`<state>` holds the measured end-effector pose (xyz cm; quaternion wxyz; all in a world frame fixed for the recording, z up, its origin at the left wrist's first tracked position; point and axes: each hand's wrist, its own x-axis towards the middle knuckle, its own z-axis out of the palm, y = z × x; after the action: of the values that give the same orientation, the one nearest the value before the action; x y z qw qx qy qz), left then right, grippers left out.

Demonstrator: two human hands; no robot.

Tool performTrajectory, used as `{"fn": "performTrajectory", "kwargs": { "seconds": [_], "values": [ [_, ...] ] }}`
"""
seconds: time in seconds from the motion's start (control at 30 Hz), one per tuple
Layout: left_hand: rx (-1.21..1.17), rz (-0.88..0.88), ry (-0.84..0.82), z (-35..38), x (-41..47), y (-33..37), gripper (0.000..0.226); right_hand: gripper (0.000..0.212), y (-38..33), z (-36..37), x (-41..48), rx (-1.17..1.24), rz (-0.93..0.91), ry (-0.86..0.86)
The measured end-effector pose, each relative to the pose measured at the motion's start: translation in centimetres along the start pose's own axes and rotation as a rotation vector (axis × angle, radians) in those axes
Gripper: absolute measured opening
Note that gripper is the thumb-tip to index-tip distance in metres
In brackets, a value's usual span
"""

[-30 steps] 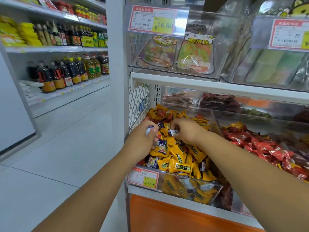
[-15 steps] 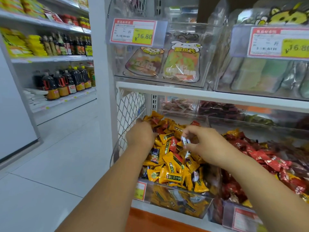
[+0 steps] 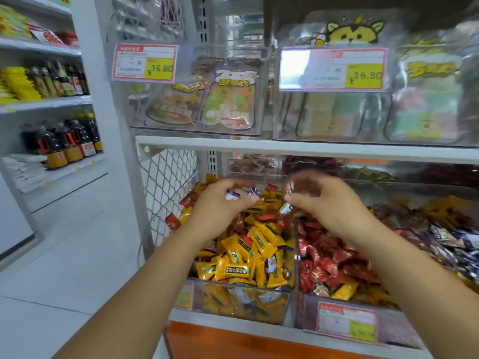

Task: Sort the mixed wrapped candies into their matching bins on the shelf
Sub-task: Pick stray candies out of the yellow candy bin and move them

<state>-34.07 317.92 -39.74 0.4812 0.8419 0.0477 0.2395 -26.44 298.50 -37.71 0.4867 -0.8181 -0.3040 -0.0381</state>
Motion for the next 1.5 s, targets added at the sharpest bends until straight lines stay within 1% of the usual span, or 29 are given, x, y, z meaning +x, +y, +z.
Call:
{"fn": "performTrajectory", "kwargs": {
  "seconds": [0.1,0.17,0.23,0.3,0.37,0.43,0.5,0.57,0.7,0.83,0.93,1.0,1.07,1.1,1.2,1.3,1.43,1.5],
  "values": [
    [-0.024,0.070,-0.046,3.0,0.7,2.4,0.023,0.019,1.3,-4.4,-0.5,-0.159,0.012,0.089],
    [0.011,0.121,-0.086,5.5,1.3,3.9,0.026,0.016,2.6,-6.9,-1.1,-0.298,0.028,0.095],
    [0.062,0.141,-0.172,8.1,2.0,5.3,0.026,0.017,4.0,-8.8,-1.7,-0.370,0.062,0.114],
    [0.104,0.138,-0.225,10.1,2.5,6.1,0.023,0.025,5.1,-10.0,-2.1,-0.380,0.111,0.129],
    [0.107,0.127,-0.197,11.2,2.7,6.5,0.022,0.032,5.5,-10.9,-2.4,-0.351,0.125,0.126],
    [0.100,0.153,-0.200,12.1,2.8,6.8,0.022,0.029,5.6,-11.8,-2.4,-0.342,0.124,0.133],
    [0.126,0.184,-0.263,13.3,2.7,7.3,0.024,0.020,5.8,-13.2,-2.6,-0.307,0.147,0.158],
    [0.149,0.192,-0.313,14.4,2.8,8.1,0.026,0.017,6.0,-14.4,-2.9,-0.328,0.170,0.165],
    [0.124,0.217,-0.381,18.8,3.5,10.2,0.027,0.021,7.7,-18.3,-4.9,-0.472,0.257,0.226],
    [0.107,0.214,-0.440,24.2,4.2,12.1,0.029,0.022,9.6,-21.0,-6.6,-0.486,0.305,0.299],
    [0.128,0.206,-0.480,27.6,4.7,12.8,0.029,0.030,11.4,-21.8,-6.8,-0.485,0.317,0.362],
    [0.167,0.229,-0.526,28.6,5.1,12.9,0.035,0.039,12.5,-21.9,-7.1,-0.494,0.336,0.369],
    [0.264,0.278,-0.588,28.3,5.4,13.1,0.040,0.045,13.6,-22.0,-7.3,-0.451,0.337,0.338],
    [0.282,0.296,-0.616,27.8,5.6,13.2,0.041,0.043,13.9,-22.0,-7.3,-0.432,0.338,0.327],
    [0.214,0.348,-0.663,25.0,5.5,13.2,0.043,0.033,13.7,-22.4,-7.2,-0.453,0.339,0.308],
    [0.229,0.372,-0.589,20.4,4.5,12.3,0.037,0.027,11.8,-21.9,-7.0,-0.485,0.273,0.265],
    [0.107,0.305,-0.500,12.4,1.2,10.5,0.029,0.020,7.6,-18.9,-6.5,-0.491,0.145,0.123],
    [0.123,0.275,-0.433,8.0,-0.8,9.0,0.027,0.016,5.0,-16.2,-6.3,-0.458,0.046,0.045]
  ]
}}
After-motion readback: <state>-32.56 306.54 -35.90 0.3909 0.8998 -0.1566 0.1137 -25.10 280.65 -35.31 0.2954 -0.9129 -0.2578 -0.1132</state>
